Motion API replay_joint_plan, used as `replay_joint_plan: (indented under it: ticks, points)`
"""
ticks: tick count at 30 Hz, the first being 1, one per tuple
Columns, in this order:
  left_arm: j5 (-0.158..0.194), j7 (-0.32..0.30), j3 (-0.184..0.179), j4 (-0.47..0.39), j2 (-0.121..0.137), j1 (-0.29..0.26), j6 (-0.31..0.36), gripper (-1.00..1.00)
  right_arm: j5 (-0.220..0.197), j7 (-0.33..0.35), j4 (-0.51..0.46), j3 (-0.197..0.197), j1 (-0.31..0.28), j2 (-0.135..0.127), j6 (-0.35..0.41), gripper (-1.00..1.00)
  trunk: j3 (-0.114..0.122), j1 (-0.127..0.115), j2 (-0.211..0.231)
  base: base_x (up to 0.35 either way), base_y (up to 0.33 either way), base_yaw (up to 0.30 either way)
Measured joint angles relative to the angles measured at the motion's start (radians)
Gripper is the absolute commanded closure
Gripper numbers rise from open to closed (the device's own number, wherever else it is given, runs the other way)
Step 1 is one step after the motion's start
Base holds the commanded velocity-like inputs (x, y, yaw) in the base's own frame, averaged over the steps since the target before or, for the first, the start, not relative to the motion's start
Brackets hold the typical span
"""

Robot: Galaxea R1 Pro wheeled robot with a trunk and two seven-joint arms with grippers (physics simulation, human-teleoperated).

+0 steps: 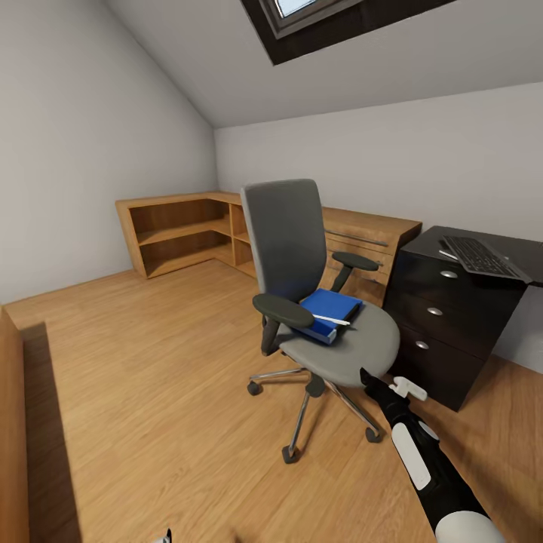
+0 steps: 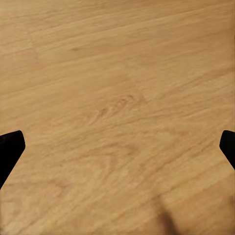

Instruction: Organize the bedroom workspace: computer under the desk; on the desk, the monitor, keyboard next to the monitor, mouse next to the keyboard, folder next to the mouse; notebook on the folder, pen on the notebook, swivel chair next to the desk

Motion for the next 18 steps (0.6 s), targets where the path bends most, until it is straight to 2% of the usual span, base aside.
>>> replay_joint_plan:
  ticks: [13, 18]
  points:
    - [0.0, 0.0, 0.0, 0.0, 0.0, 0.0, 0.0, -1.0, 0.002, 0.0, 0.022, -0.001, 0.0, 0.0, -0.047, -1.0, 0.0, 0.0, 0.0, 0.002, -0.001, 0.0]
    - [0.0, 0.0, 0.0, 0.0, 0.0, 0.0, 0.0, -1.0, 0.003, -0.002, 0.019, -0.002, 0.0, 0.0, -0.049, -1.0, 0.0, 0.0, 0.0, 0.175, 0.068, 0.0]
